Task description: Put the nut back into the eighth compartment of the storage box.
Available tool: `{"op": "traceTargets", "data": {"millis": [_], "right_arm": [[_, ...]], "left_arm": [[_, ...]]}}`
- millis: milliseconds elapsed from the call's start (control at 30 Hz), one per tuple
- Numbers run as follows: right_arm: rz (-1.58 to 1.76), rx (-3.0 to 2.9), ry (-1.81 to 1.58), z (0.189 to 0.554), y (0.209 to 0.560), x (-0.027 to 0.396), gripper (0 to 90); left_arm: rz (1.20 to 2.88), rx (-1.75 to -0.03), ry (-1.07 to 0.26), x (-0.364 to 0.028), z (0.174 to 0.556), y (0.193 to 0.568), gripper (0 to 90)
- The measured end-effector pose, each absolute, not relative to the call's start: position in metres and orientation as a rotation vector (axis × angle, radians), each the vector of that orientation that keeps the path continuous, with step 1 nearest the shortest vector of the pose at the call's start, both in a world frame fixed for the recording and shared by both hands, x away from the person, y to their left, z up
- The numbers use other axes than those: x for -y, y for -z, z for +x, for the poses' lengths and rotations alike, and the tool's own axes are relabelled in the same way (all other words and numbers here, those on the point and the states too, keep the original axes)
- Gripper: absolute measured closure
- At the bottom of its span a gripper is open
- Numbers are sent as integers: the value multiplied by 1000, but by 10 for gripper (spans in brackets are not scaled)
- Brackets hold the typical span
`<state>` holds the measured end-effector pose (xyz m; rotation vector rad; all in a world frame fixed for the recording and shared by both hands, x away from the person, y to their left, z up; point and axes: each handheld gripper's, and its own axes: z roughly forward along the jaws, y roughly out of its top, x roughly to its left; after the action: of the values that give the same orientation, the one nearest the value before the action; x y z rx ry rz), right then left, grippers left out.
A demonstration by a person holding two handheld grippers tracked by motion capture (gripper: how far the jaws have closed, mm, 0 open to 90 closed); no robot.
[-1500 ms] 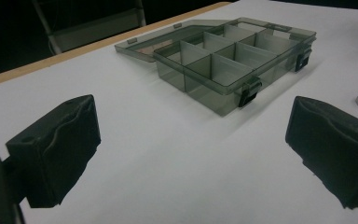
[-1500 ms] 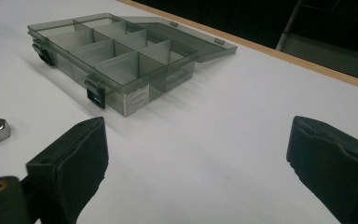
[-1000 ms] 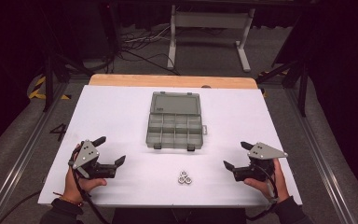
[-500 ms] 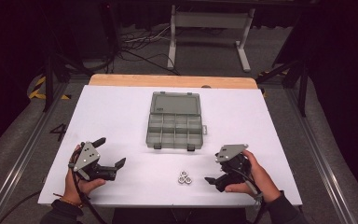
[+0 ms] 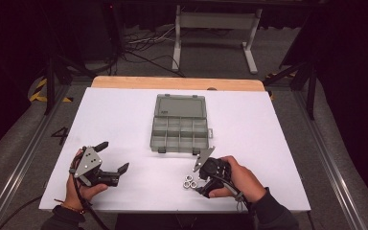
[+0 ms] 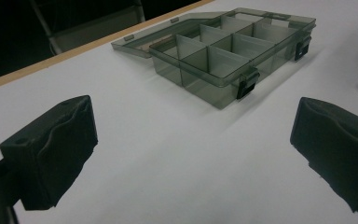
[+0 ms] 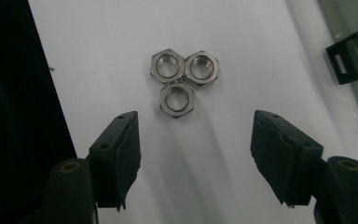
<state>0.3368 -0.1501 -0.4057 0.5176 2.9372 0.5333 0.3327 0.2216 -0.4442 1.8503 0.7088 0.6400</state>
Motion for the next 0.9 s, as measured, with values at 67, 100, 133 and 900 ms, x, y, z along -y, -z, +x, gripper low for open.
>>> {"op": "traceTargets", "data": {"millis": [67,100,133,900], "right_arm": [[515,-2970,-491,337,409,145,383],[491,-2989,-463,338,411,143,400],[476,-2990,-439,340,413,141,430],[400,-3031,-430,343,424,128,704]], "left_arm": [[1855,-708,-638,-222,332,444,12],[1854,-707,-638,-222,332,444,13],[1854,-707,-638,-222,332,444,13],[1870,-690,-620,-220,333,445,15]]}}
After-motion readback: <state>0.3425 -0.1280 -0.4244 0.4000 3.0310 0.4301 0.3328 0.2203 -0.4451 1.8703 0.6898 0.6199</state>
